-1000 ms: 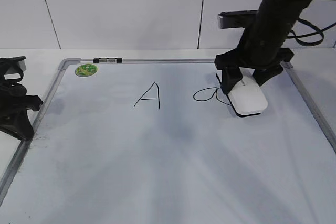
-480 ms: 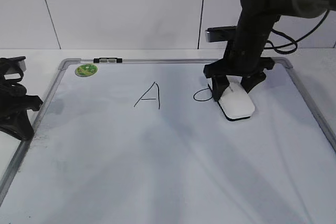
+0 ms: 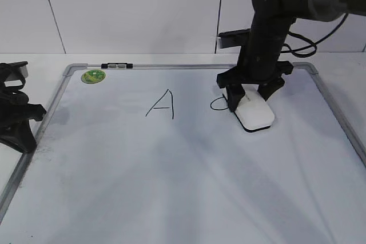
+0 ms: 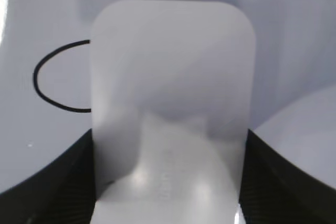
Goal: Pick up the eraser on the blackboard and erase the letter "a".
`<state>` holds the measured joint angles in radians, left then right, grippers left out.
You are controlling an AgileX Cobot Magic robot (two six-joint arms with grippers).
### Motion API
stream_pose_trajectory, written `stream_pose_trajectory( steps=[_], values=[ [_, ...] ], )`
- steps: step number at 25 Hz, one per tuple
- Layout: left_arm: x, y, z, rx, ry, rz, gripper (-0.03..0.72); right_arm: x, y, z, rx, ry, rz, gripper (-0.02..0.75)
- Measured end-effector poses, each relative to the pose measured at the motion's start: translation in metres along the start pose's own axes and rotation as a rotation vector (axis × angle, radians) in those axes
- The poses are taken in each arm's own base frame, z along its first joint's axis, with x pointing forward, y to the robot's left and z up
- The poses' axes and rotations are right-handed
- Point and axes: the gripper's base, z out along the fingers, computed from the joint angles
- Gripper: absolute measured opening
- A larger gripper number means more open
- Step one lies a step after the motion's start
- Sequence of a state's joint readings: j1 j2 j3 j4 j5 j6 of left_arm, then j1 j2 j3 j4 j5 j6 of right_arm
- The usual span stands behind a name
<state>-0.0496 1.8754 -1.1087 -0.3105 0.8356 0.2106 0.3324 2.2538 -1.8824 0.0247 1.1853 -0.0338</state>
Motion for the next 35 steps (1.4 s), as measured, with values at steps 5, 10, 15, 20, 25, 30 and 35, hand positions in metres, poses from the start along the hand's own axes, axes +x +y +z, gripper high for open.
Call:
stream_pose_trajectory(
  steps=[5,10,15,20,25,30,35],
  values=[
    [0.000,0.000,0.000,-0.001,0.000,0.001,0.032,-0.001,0.039,0.001,-0.009,-0.001,-0.105,0.559],
    [0.000,0.000,0.000,-0.001,0.000,0.001,0.032,0.002,0.070,0.002,-0.019,0.002,-0.184,0.559],
    [0.000,0.000,0.000,-0.001,0.000,0.001,0.032,0.002,0.071,0.002,-0.019,0.000,-0.186,0.559],
    [0.000,0.000,0.000,0.000,-0.002,0.000,0.032,0.000,0.055,0.003,-0.032,0.003,-0.117,0.559],
    [0.000,0.000,0.000,0.001,-0.004,-0.002,0.032,-0.002,0.018,0.002,-0.027,0.001,-0.023,0.559],
    [0.000,0.000,0.000,0.002,-0.004,-0.003,0.032,0.000,-0.018,0.001,0.009,0.016,0.048,0.559],
    [-0.001,-0.001,0.000,0.003,-0.006,-0.003,0.032,0.003,-0.044,0.000,0.017,0.017,0.111,0.559]
  ],
)
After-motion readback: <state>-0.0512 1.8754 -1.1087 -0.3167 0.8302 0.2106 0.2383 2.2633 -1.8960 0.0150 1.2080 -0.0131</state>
